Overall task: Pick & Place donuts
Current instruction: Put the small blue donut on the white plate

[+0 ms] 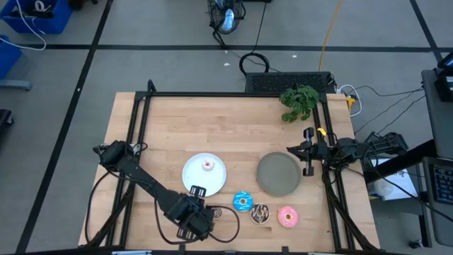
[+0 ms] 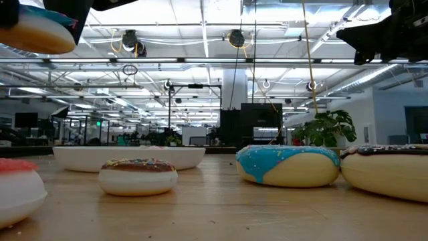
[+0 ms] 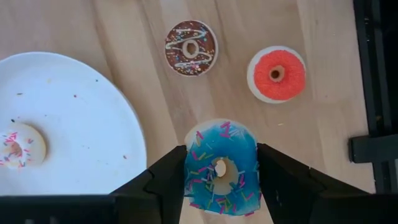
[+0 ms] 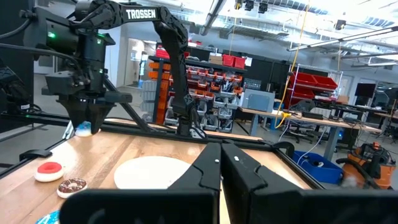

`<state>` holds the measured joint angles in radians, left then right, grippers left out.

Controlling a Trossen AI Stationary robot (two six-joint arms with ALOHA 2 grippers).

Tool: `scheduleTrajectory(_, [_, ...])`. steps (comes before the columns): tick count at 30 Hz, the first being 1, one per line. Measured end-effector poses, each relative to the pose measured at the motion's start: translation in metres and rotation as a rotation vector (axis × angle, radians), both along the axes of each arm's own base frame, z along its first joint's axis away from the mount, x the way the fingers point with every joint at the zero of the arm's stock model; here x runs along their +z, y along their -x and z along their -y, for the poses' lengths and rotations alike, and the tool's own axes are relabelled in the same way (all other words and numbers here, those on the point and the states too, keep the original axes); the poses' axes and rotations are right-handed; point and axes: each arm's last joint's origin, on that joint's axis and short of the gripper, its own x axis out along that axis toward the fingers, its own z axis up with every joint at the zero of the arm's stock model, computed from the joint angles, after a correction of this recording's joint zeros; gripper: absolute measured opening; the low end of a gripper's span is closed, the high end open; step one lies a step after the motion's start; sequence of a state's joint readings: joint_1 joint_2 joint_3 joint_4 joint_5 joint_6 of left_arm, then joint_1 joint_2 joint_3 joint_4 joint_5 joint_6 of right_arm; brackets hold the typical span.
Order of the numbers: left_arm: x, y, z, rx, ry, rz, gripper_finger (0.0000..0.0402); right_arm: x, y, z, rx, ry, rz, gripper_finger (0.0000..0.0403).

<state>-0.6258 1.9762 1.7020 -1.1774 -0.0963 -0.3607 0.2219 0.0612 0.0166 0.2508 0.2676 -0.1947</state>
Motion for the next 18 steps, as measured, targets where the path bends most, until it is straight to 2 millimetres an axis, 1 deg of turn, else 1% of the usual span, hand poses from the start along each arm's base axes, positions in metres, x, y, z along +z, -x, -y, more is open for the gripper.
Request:
scheduleTrajectory(7, [0.0, 0.0, 0.0, -0.001, -0.001, -0.001, 0.0186, 0.0, 0.0, 0.0, 0.0, 0.0, 0.0, 0.0])
scheduleTrajectory(11, [0.0, 0.0, -0.001, -0.041, -0.008, -0.002, 0.0186, 0.0, 0.0, 0.0, 0.001, 0.0, 0.0, 0.0])
scheduleTrajectory(18, [0.0, -0.009, -0.014, -0.007, -0.005, -0.007, 0.0186, 0.0, 0.0, 0.0, 0.0, 0.0, 0.0, 0.0])
